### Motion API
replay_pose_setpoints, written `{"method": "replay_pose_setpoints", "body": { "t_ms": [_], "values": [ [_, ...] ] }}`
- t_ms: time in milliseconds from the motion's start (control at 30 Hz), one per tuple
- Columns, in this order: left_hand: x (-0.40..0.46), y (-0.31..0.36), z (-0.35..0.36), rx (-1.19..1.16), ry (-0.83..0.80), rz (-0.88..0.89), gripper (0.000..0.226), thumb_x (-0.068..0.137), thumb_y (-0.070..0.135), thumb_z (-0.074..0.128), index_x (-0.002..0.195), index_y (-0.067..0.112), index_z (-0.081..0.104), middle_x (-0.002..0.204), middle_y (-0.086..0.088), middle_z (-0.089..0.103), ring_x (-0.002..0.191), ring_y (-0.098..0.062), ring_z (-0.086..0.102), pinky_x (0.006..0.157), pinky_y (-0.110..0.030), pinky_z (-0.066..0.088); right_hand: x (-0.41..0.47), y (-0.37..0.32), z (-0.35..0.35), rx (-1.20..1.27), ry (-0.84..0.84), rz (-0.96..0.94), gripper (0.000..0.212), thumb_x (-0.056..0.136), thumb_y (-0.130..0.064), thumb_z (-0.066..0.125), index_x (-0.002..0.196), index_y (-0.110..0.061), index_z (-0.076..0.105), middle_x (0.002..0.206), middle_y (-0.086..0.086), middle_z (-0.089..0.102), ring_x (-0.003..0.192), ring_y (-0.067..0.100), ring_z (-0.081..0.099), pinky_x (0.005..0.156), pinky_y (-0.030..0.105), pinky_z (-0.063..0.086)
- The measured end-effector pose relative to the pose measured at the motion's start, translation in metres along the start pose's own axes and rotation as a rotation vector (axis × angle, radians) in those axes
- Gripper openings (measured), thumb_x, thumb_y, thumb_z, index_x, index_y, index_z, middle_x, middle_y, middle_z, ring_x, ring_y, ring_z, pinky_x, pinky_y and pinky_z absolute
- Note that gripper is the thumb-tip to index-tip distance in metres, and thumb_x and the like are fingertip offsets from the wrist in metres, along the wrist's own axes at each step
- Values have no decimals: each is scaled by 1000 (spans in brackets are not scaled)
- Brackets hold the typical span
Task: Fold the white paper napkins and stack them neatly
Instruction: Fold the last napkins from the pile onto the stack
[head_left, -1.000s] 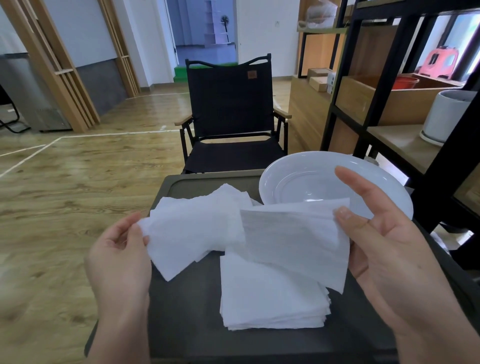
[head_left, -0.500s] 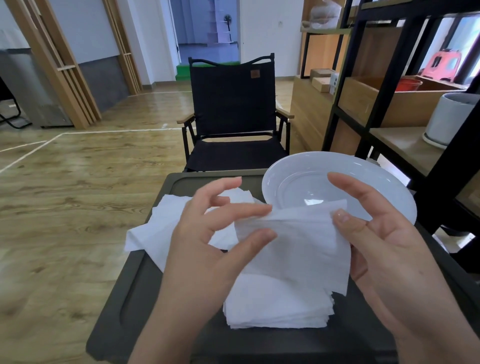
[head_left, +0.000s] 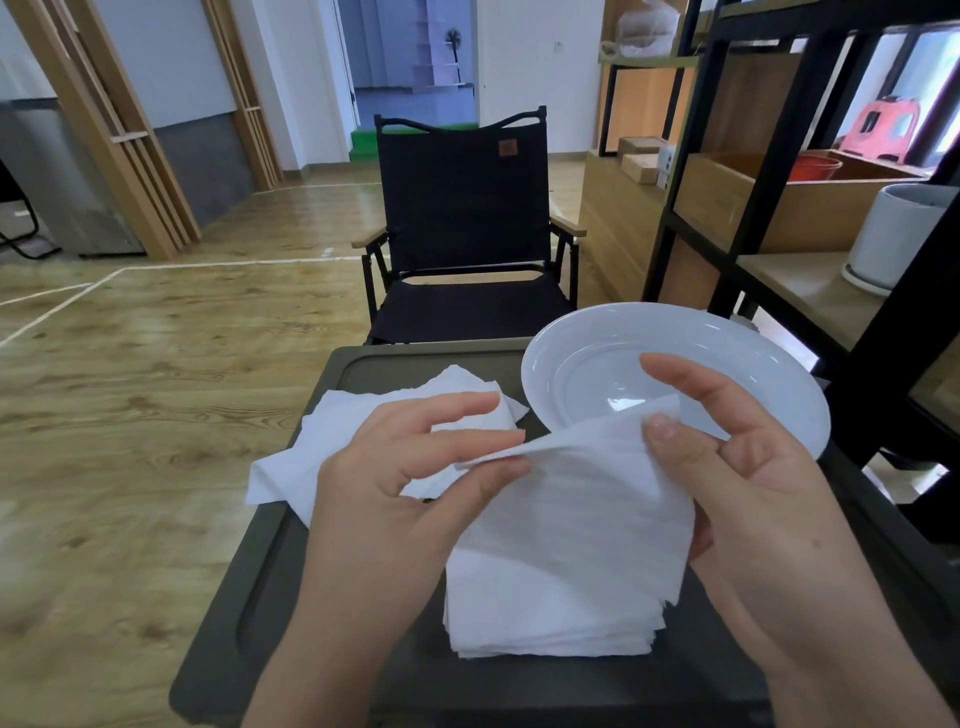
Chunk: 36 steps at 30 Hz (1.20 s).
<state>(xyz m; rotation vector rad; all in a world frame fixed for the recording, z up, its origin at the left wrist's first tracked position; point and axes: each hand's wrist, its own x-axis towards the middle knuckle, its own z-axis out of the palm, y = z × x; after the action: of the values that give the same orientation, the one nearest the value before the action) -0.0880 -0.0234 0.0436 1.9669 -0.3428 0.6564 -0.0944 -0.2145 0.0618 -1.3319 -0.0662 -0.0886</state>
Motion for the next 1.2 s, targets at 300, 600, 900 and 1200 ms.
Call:
{"method": "replay_pose_setpoints", "body": {
  "t_ms": [300,600,900,1200],
  "values": [
    [1,2,2,45,9,152,19,82,37,67,99,33,74,104,21,72,105,-7,65,82,-9,46,-2,-1,-4,-35,13,-30,34,70,-35,71,103,-42,72,74,12,72,72,18,71,68,33,58],
    [-3,14,-8,-296,-155,-157,18,76,42,58,77,27,67,80,7,71,72,-13,64,53,-31,47,4,13,-7,-383,-137,-52,47,54,-58,69,100,-47,68,122,-24,61,117,-17,48,106,35,44],
    [2,15,-3,-507,-215,-590,15,77,39,73,84,25,68,77,-9,67,70,-23,61,69,-40,47,1,10,-3,-90,-263,190,25,76,-34,80,99,-24,78,100,4,78,93,23,75,77,32,60],
    [-1,-18,0,-8,-220,-732,51,74,37,78,114,48,48,82,-4,72,78,-20,69,74,-38,58,4,25,3,-527,-97,312,19,91,-19,62,84,-24,79,76,1,78,77,19,75,82,40,59]
  ]
}}
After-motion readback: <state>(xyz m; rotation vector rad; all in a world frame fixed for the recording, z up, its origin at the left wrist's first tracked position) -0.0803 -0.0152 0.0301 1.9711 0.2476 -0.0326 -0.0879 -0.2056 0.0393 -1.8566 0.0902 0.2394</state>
